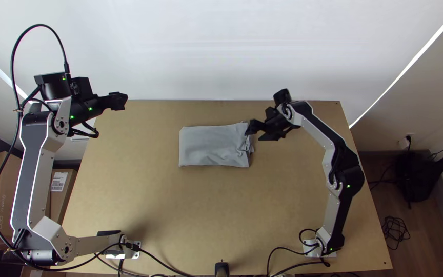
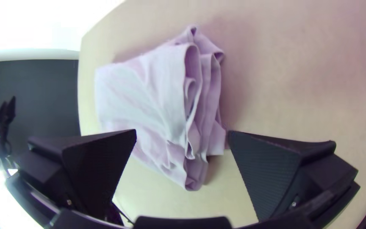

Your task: Fold the t-shirt

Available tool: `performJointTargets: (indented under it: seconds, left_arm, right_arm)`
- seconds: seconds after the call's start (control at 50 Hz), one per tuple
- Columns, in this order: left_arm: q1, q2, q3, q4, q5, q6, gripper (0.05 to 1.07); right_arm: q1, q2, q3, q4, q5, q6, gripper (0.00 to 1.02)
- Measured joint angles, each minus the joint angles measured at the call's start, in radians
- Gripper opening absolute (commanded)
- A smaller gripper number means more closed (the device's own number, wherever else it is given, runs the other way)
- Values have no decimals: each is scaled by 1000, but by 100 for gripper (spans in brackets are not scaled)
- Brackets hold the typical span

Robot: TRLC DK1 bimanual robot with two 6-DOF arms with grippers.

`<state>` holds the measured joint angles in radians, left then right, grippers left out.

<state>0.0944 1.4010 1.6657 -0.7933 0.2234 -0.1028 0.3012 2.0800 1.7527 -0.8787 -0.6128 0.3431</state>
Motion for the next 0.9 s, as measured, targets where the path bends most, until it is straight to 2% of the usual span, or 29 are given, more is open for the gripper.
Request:
performJointTargets:
  seconds: [0.08,0.16,0.46,0.72,0.8,0.9]
  left_arm:
    - [6,-1,0,0,0,3,103]
    - [18,-3,0,0,0,6,103]
    - [47,-7,3,0,0,6,103]
    - [58,-8,14,-1,0,6,103]
    - [60,-8,14,-1,0,6,103]
    - [62,-8,15,-2,0,6,103]
  right_arm:
    - [-18,49,61,0,-61,-8,99]
    - [-21,108,121,2,-81,-17,99]
    - [-13,298,278,-18,-97,-42,99]
    - [83,324,319,-20,-95,-57,98]
    - [113,338,343,-20,-95,-57,77]
    - [129,364,371,-24,-95,-52,25]
